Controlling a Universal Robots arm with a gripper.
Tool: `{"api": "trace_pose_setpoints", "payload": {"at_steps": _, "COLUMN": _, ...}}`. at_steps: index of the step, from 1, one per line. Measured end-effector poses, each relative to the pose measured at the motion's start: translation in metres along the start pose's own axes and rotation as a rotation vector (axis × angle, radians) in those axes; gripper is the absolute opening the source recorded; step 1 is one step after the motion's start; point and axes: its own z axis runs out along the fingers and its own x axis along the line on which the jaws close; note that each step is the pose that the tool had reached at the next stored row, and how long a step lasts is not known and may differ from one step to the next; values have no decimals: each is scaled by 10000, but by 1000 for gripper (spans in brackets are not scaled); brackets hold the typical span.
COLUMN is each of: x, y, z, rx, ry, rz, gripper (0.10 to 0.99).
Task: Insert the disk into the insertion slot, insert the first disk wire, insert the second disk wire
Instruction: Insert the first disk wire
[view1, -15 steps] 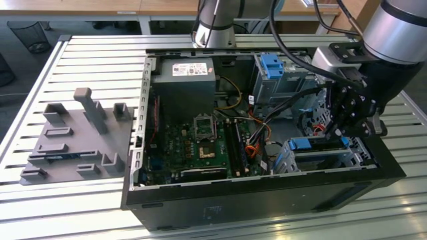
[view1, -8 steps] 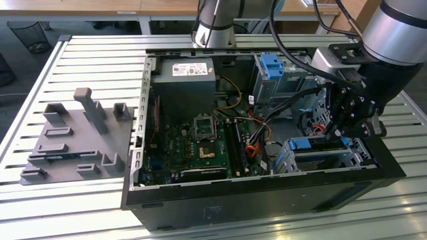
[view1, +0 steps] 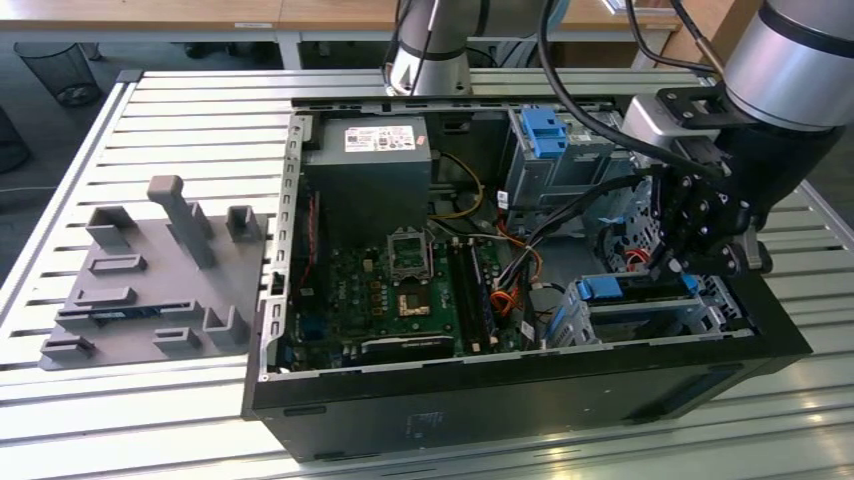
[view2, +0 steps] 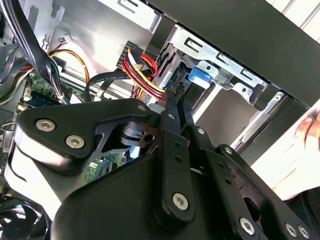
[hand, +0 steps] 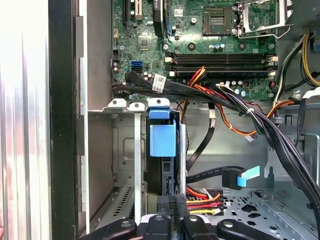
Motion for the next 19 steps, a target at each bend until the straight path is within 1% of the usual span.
{"api": "trace_pose_setpoints", "payload": {"at_steps": 9, "x": -7, "y": -2, "z": 5, "rx": 0, "ry": 2, "rz": 1, "gripper": 169}}
{"api": "trace_pose_setpoints", "payload": {"at_steps": 19, "x": -8, "y": -1, "z": 45, "rx": 0, "ry": 2, "rz": 2, "gripper": 169}}
